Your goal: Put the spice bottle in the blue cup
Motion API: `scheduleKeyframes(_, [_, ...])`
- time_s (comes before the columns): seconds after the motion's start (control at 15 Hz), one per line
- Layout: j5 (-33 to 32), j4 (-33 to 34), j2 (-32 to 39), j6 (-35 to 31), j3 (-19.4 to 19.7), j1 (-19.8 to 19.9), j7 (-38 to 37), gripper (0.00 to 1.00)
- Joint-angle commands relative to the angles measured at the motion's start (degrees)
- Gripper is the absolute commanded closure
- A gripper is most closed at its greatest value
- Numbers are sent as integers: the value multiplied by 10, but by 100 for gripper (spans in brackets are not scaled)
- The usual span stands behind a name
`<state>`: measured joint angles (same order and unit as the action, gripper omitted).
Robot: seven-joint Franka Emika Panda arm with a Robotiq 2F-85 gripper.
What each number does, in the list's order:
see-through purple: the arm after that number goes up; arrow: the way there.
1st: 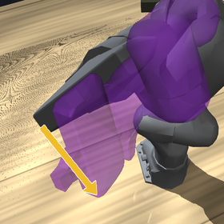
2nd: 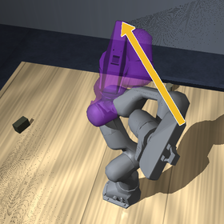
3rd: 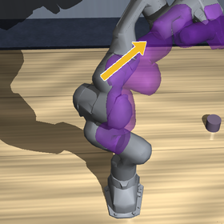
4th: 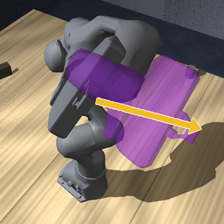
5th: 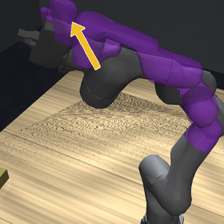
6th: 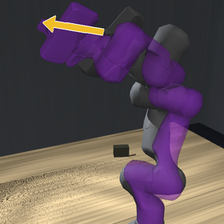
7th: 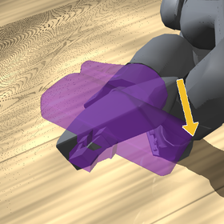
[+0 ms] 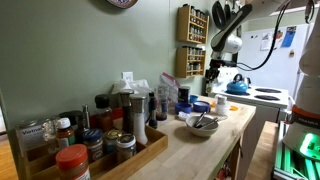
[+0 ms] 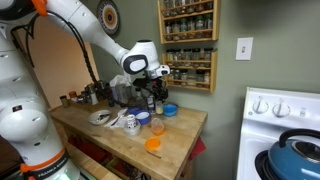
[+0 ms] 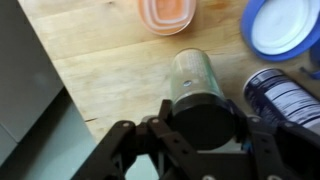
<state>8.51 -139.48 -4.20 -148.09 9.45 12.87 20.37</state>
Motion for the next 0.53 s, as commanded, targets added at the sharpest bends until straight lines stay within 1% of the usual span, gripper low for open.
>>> scheduleKeyframes(0.0, [21,-71,-80,-27,-13,-53,52,71])
scheduleKeyframes(0.07, [4,-81,-91,-35,-19,-67,55,71])
scheduleKeyframes(0.13, [1,-87,-101,-37,-21,-80,63,71])
scheduleKeyframes(0.33, [-58,-100,-104,-35,-27,-86,43,71])
scheduleKeyframes(0.4, [-64,-113,-106,-42,-26,-88,41,71])
scheduleKeyframes(0.47, [-42,-125,-108,-42,-16,-99,58,71])
